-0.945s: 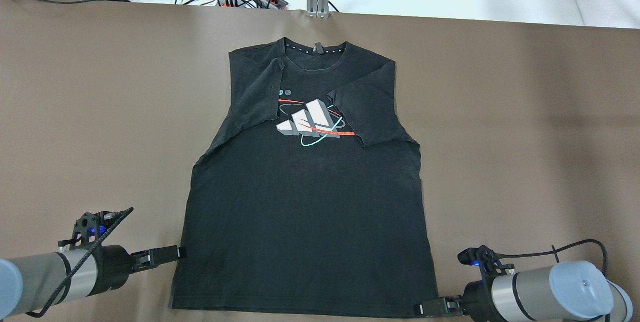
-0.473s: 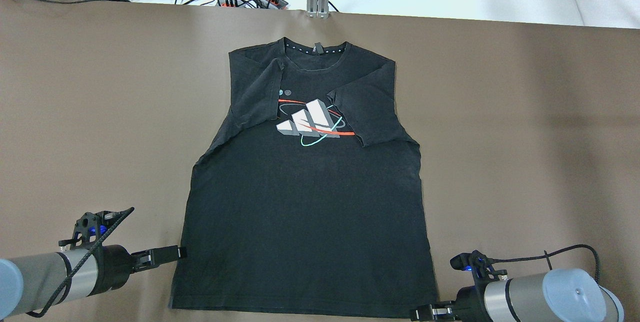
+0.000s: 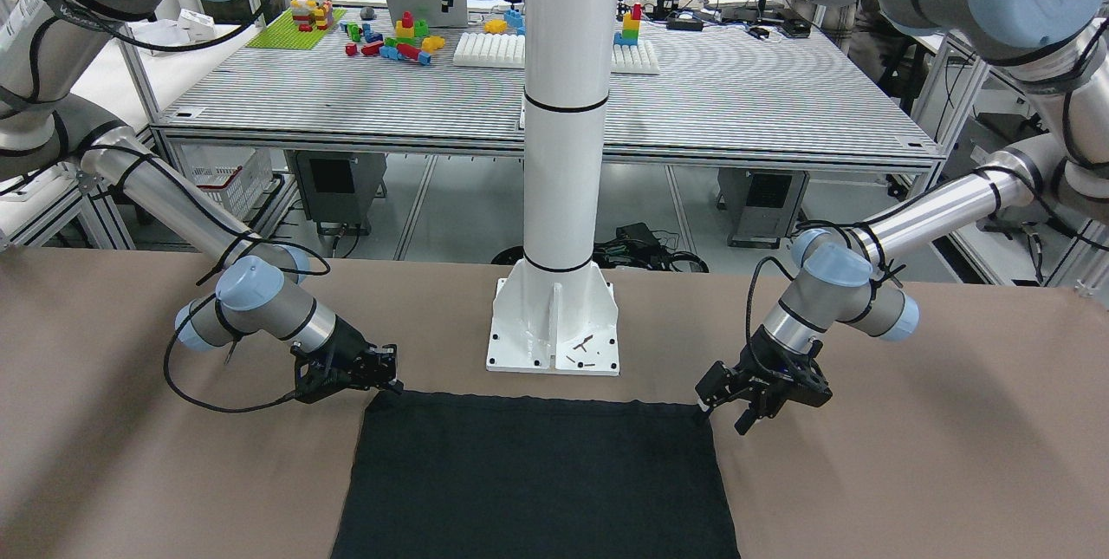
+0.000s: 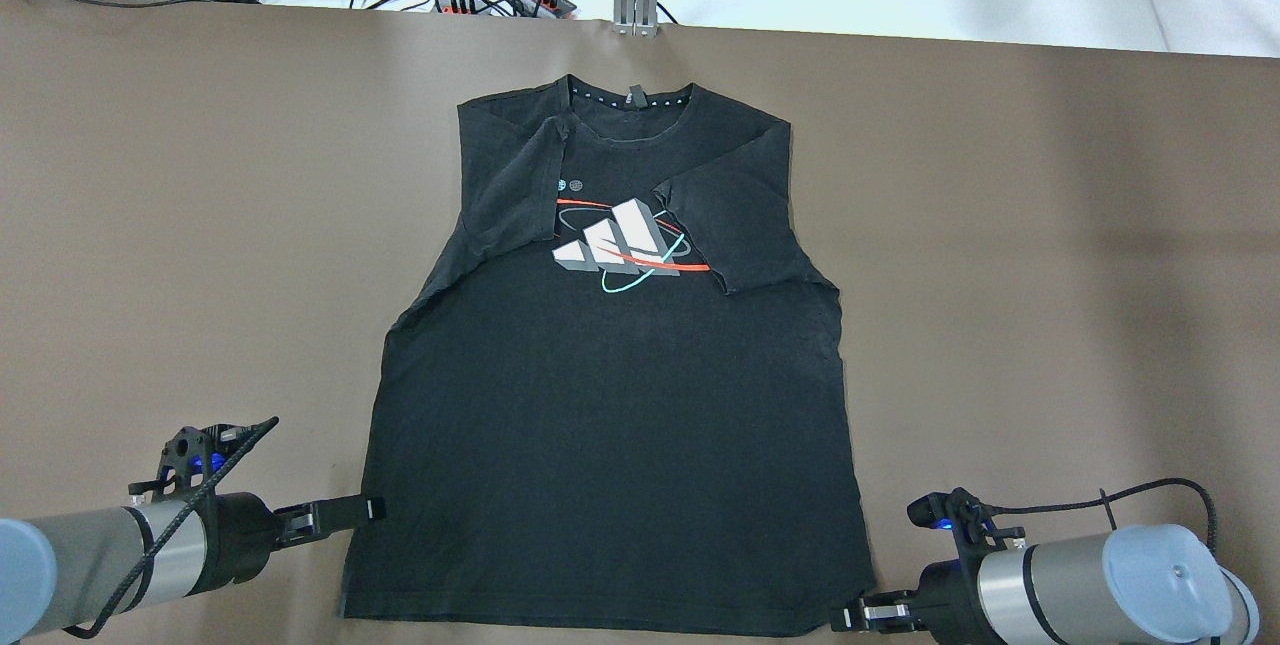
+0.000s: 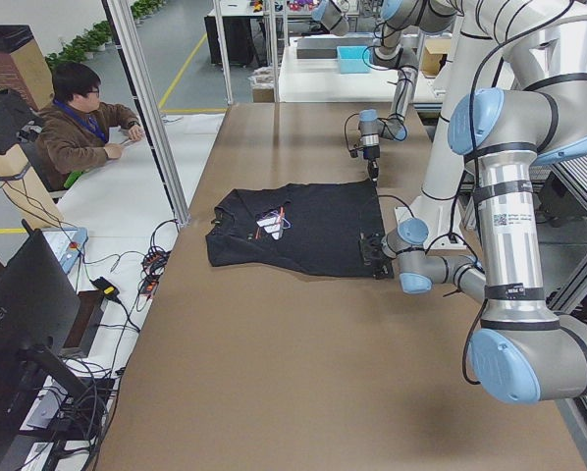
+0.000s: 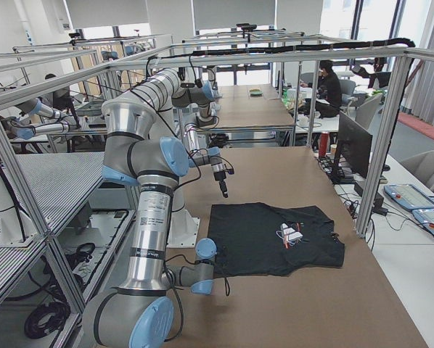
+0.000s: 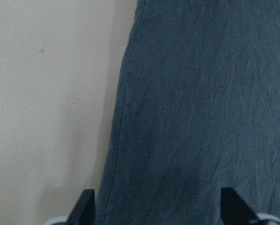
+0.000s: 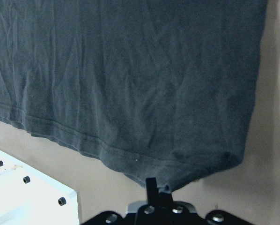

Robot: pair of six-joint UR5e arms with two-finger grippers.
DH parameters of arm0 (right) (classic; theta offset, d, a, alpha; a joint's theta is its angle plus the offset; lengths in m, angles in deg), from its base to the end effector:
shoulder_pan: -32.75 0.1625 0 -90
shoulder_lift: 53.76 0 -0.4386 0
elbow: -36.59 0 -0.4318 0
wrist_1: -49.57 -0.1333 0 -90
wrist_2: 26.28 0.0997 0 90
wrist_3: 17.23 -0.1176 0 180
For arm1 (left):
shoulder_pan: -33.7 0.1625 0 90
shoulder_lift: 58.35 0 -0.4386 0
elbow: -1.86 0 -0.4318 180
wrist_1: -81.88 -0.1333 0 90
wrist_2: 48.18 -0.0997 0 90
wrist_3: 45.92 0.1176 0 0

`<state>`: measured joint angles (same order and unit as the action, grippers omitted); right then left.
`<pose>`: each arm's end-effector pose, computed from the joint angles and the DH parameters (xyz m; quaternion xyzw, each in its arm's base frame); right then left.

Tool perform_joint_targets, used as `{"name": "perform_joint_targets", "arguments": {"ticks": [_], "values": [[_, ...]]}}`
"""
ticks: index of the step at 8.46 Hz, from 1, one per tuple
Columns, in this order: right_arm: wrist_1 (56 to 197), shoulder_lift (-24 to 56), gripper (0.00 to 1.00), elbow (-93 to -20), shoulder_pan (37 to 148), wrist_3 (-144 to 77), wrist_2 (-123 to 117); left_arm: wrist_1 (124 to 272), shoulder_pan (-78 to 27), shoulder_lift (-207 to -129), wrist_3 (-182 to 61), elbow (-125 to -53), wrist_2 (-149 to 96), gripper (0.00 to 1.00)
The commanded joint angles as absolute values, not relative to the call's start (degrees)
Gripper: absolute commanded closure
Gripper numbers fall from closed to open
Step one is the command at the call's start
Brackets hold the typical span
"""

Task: Fold clothes
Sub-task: 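Move both grippers to the hem corners nearest the robot, then grasp both hem corners with the left and right grippers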

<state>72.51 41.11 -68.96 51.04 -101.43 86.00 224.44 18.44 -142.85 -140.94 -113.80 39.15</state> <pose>-0.4608 -0.2457 0.4452 -0.0186 -0.6336 -0.0374 0.7726 0.4508 -0.2668 0.3900 0.0716 0.5887 -0.1553 0.7901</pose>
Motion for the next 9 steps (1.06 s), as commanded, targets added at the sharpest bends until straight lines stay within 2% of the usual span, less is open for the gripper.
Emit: {"name": "perform_joint_targets", "arguments": {"ticks": [1, 9], "values": [[72.4, 41.2, 1.00, -70.1, 53.2, -101.4, 88.0, 224.4, 18.6, -143.5, -140.9, -113.7, 39.3, 0.06], [72.4, 40.5, 1.00, -70.7, 55.3, -101.4, 90.3, 224.4, 27.5, -143.4, -141.2, -110.2, 32.0, 0.06]]}}
